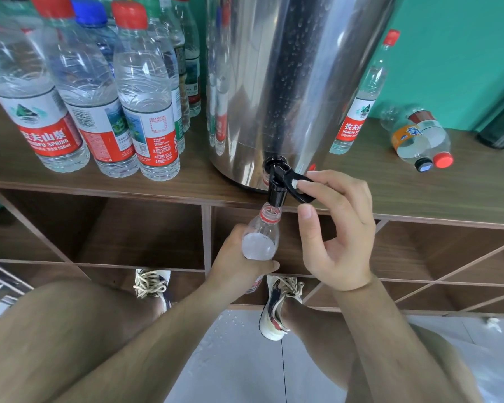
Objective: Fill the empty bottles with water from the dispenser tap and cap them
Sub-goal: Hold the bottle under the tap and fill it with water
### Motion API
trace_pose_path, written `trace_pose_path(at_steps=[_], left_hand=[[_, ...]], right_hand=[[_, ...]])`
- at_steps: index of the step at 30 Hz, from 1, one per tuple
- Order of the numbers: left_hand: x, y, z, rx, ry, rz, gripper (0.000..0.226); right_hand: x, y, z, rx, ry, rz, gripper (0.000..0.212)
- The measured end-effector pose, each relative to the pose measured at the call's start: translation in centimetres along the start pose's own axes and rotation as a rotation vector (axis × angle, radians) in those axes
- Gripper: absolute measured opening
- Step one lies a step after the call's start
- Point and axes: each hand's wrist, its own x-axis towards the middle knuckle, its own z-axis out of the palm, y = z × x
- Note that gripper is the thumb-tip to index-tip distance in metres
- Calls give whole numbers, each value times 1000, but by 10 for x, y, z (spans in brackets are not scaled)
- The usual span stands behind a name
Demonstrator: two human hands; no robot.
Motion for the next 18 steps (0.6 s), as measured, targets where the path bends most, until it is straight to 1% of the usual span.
trace_pose_path(at_steps=[18], left_hand=[[-1, 4, -1, 14, -9, 1, 75]], right_hand=[[-5, 3, 4, 55, -6, 36, 27]])
